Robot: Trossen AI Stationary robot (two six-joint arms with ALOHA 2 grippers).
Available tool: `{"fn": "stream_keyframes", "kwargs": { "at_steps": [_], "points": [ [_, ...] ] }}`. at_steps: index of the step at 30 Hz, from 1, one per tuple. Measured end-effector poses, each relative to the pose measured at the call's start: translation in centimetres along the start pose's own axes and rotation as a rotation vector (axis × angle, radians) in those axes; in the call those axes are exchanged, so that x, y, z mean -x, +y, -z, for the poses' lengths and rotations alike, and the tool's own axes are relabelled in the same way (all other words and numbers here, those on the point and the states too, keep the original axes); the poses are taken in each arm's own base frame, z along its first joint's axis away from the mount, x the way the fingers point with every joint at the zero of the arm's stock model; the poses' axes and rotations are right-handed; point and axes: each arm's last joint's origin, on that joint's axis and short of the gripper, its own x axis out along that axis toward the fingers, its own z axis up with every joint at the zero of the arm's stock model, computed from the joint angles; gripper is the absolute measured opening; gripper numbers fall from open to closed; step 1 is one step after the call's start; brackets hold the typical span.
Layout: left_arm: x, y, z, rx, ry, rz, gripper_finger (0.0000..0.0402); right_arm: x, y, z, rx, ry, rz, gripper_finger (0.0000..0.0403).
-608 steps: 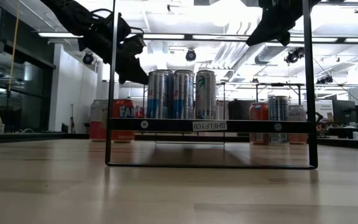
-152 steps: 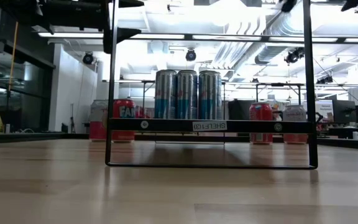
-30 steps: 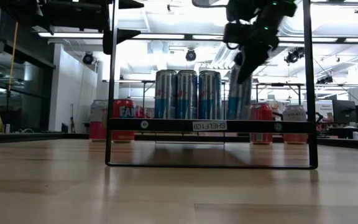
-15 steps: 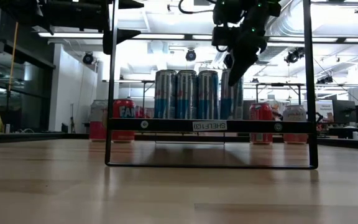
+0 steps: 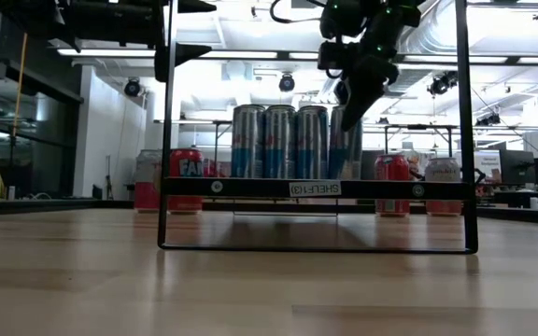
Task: Place canned beverage on shelf
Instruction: Put the blue soda can on the shelf aligned with the other blue soda can
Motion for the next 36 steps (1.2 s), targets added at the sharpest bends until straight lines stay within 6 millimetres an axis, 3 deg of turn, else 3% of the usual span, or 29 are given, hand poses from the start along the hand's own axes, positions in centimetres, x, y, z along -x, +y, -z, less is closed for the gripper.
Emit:
{"fn": "stream_keyframes", "kwargs": {
  "at_steps": [4,9,12,36],
  "points": [
    [0.00,0.00,0.00,0.000,0.000,0.000,0.0296,0.01,-0.11,-0.07,-0.001,-0.014,-0.004,0.0218],
    [0.00,0.00,0.00,0.000,0.000,0.000,0.0296,0.09,-0.22,-0.39,-0.005,-0.049,0.008,0.0298],
    [0.00,0.00,0.00,0.000,0.000,0.000,0.0296,0.11,-0.24,-0.45,-0.007,-0.056,0.010,0.0322],
    [0.00,-0.03,0.02,0.000,0.006,0.009,0.0296,0.45,-0.21,-0.40,-0.008,-0.063,0.013,0.0332]
  ]
}}
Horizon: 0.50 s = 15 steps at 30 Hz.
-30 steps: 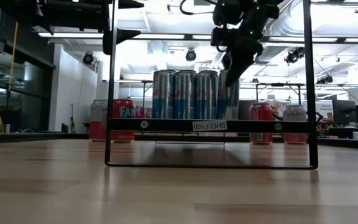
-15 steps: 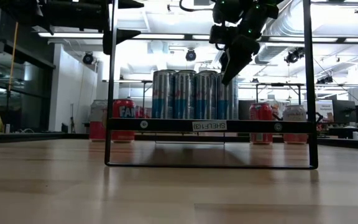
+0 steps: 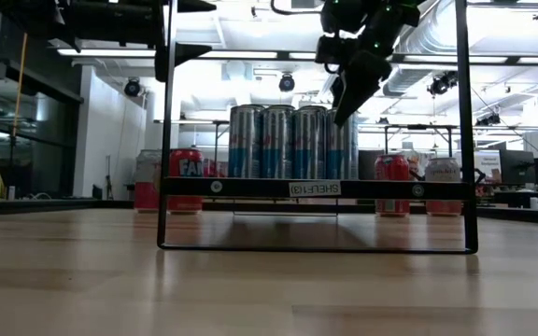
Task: Place canned beverage on shelf
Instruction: Put the blue soda can on the shelf aligned with the other blue soda can
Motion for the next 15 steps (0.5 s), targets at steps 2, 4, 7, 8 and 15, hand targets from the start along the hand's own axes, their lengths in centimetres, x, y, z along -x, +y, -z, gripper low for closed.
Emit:
{"fn": "stream_keyframes", "kwargs": {
  "at_steps": [2,4,7,8,15],
  "points": [
    [0.0,0.0,0.0,0.000,0.005,0.008,0.0296,0.5,0.0,0.0,0.001,-0.013,0.008,0.0332],
    [0.0,0.0,0.0,0.000,0.008,0.012,0.0296,1.0,0.0,0.0,0.001,-0.028,0.015,0.0332],
    [0.0,0.0,0.0,-0.022,0.008,0.012,0.0296,2.0,0.1,0.0,-0.007,-0.054,0.028,0.0332],
    [0.0,0.0,0.0,-0.031,0.008,0.012,0.0296,2.3,0.1,0.0,-0.017,-0.064,0.032,0.0332],
    [0.0,-0.1,0.0,-0.044,0.004,0.016,0.0296,5.3,0.2,0.0,-0.145,-0.183,0.064,0.0332]
  ]
}}
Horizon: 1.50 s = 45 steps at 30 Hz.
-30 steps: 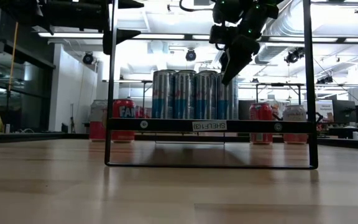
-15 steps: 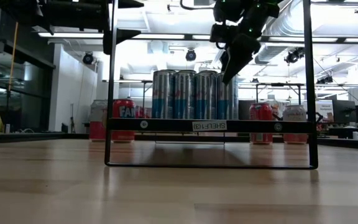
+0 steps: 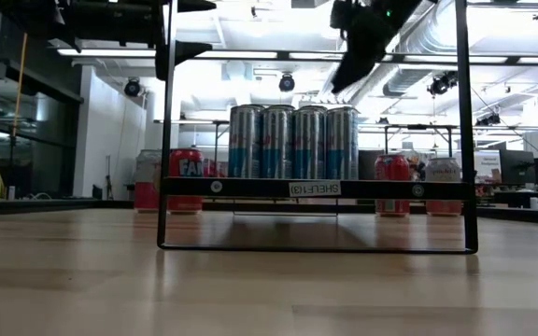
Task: Place canned beverage on shelf
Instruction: Put the blue soda can on the shelf aligned with the other blue soda can
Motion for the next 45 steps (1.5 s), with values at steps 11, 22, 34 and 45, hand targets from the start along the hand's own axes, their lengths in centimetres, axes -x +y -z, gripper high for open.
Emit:
{"fn": "stream_keyframes", "kwargs": {
  "at_steps": [11,22,34,45],
  "points": [
    [0.0,-0.1,0.0,-0.004,0.035,0.062,0.0296,4.1,-0.4,-1.9,-0.206,-0.312,0.063,0.0332],
    [1.3,-0.9,-1.2,-0.026,0.031,0.187,0.0296,7.2,1.2,2.1,-0.311,-0.028,0.011,0.0298],
    [1.3,-0.8,-1.3,0.029,0.008,0.145,0.0296,5.2,3.7,11.4,-0.403,-0.075,-0.022,0.0139],
    [1.3,-0.8,-1.4,0.031,-0.010,0.119,0.0296,-1.0,4.1,13.7,-0.439,-0.211,0.076,0.0015]
  ]
}}
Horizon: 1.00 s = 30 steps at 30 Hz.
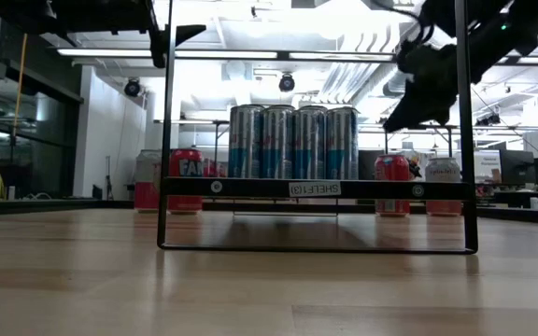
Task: Place canned beverage on shelf
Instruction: Put the blue soda can on the shelf aligned with the other blue soda can
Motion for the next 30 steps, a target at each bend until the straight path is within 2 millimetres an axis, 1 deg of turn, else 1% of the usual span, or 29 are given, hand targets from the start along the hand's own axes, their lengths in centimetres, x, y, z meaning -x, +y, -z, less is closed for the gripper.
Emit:
{"fn": "stream_keyframes", "kwargs": {
  "at_steps": [3,8,13,21,30],
  "points": [
    [0.0,0.0,0.0,0.000,-0.005,-0.007,0.0296,-1.0,0.0,-0.1,0.013,-0.004,0.048,0.0004],
    [0.0,0.0,0.0,0.000,-0.005,-0.008,0.0296,-2.6,0.2,-0.2,0.023,-0.011,0.042,0.0002],
    [0.0,0.0,0.0,0.000,-0.005,-0.008,0.0296,-3.6,0.1,-0.1,0.026,-0.009,0.092,0.0001],
    [0.0,0.0,0.0,0.000,-0.004,-0.008,0.0296,-4.2,0.3,-0.6,0.006,-0.065,0.093,0.0000],
    [0.0,0.1,0.0,0.001,-0.001,-0.010,0.0296,-4.2,0.3,-0.8,0.003,-0.087,0.087,0.0000]
  ]
}}
